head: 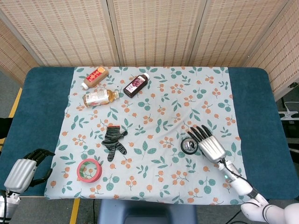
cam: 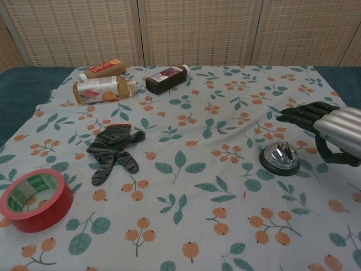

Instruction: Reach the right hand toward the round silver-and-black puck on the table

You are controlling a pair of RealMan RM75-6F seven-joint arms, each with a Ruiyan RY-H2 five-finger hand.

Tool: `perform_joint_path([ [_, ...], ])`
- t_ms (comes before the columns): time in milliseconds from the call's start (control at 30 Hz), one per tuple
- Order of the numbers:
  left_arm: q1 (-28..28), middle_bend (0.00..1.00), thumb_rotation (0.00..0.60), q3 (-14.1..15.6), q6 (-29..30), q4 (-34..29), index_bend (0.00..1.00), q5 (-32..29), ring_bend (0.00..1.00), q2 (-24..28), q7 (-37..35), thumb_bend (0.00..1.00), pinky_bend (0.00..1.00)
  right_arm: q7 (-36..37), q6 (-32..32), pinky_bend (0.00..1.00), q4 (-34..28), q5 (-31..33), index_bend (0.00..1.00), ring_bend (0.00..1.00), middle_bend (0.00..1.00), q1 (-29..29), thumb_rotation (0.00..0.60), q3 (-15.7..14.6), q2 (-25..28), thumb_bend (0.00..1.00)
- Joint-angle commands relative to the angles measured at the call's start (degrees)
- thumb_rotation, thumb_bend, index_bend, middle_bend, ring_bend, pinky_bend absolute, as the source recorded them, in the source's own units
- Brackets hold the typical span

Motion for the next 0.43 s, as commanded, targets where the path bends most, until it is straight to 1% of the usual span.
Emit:
perform_joint_path([
  [33, 0.05, 0.29, 0.6, -0.04, 0.11, -0.09, 0.3, -0.04, 0.21, 0.01, 0.08, 0.39, 0.35, -7.17, 5.77, 0.05, -8.91, 0.82, 0.0, 0.0, 0.0, -5.26, 0.6, -1.13, 6.97, 1.0],
  [133, 0.12, 0.29, 0.6, -0.12, 0.24, -0.14, 0.3, -0.13, 0.21, -0.05, 0.38, 0.39, 0.35, -9.94, 7.56, 0.05, -14.25, 2.02, 0.0, 0.0, 0.0, -8.66, 0.6, -2.76, 11.67, 1.0],
  [200, 0.11, 0.29, 0.6, -0.12, 0.11, -0.16, 0.3, -0.24, 0.21, -0.13, 0.67, 0.39, 0.35, -10.33, 8.98, 0.05, -17.06, 2.51, 0.0, 0.0, 0.0, -10.77, 0.6, -3.85, 14.62, 1.0],
  [267, 0.07, 0.29, 0.6, -0.11, -0.04, -0.18, 0.3, -0.28, 0.21, -0.21, 0.95, 0.39, 0.35, -8.55, 10.22, 0.05, -19.7, 2.84, 0.0, 0.0, 0.0, -12.36, 0.6, -4.62, 17.43, 1.0],
  [367, -0.02, 0.29, 0.6, -0.09, -0.3, -0.17, 0.3, -0.31, 0.21, -0.41, 1.55, 0.39, 0.35, -5.77, 12.32, 0.05, -22.38, 3.17, 0.0, 0.0, 0.0, -13.97, 0.6, -4.71, 20.18, 1.0],
  [433, -0.12, 0.29, 0.6, -0.08, -0.48, -0.09, 0.3, -0.26, 0.21, -0.64, 1.97, 0.39, 0.35, -5.22, 13.31, 0.05, -24.49, 2.89, 0.0, 0.0, 0.0, -14.52, 0.6, -4.62, 22.01, 0.96],
])
